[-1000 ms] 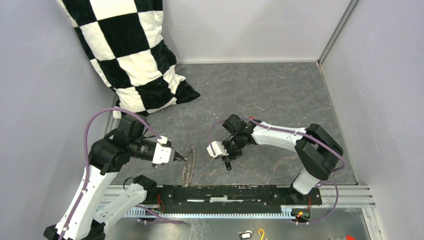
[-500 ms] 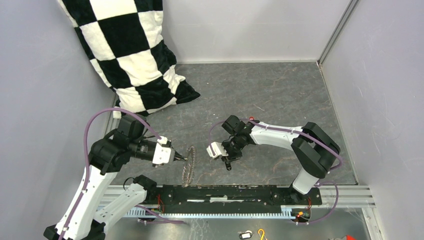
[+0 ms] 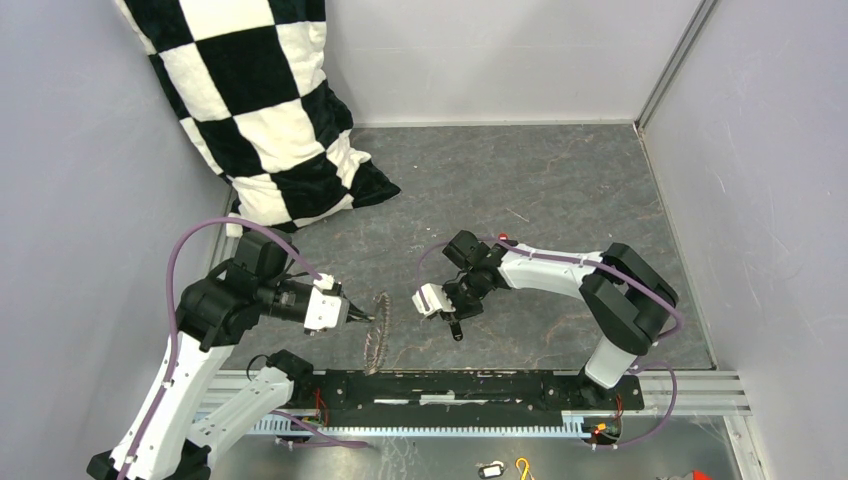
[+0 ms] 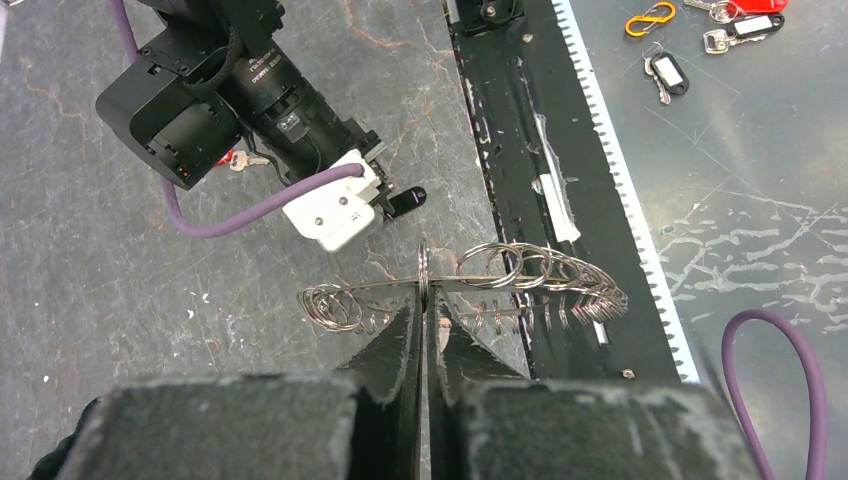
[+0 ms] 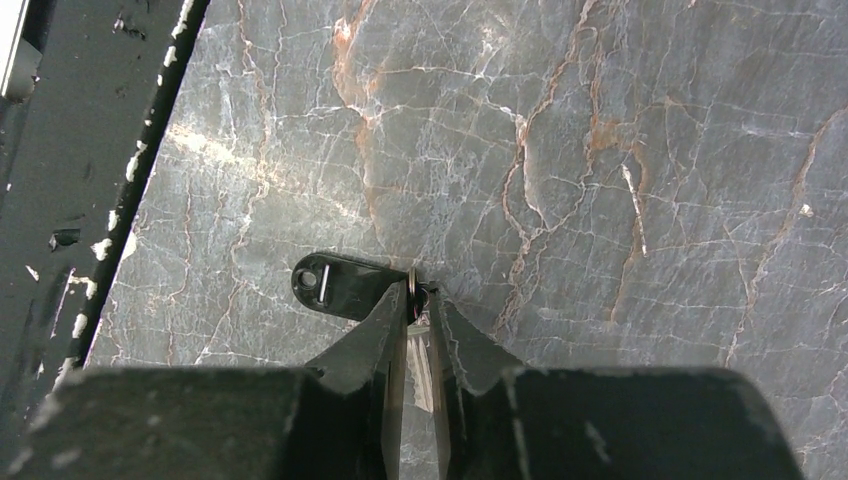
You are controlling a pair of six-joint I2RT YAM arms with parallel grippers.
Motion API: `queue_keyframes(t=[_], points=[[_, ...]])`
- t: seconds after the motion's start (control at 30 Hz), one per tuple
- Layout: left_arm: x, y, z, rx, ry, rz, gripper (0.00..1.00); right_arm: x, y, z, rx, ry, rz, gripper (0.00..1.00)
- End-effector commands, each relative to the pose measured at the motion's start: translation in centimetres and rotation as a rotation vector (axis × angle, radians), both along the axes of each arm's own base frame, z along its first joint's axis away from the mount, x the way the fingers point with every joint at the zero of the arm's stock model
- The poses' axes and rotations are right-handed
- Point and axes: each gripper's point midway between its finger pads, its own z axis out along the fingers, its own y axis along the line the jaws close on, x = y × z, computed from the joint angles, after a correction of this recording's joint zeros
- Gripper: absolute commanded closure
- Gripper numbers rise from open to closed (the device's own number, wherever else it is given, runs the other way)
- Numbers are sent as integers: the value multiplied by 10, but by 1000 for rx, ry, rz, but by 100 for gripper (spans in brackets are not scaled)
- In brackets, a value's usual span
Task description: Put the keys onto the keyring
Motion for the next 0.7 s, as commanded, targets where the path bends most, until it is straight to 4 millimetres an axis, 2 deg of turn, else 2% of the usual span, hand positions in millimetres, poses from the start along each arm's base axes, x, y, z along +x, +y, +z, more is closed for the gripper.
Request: queue_keyframes(t=[0.0,0.17,0.33,0.43,0.53,0.6,0.67], points=[[1,-2,9,-28,-80,-27,98,1,7,3,11,6,23,82],[2,-2,11,-29,-85,-26,98,0,6,2,7,9,24,83],[1,-2,11,-30,-86,-26,98,2,7,4,10,7,11,100],[2,-2,13,-32,-84,-25,98,5,11,13,39,9,-35,100],[1,-2,15,-35,-80,-26,98,16,19,34,94,-5,-181,100],[0,-3,15,-39,-70,-27,98,23,25,56,148,-22,-278,100],[-1,-4,16,-46,-58,-33,98,27,32,88,239,-41,-345,100]])
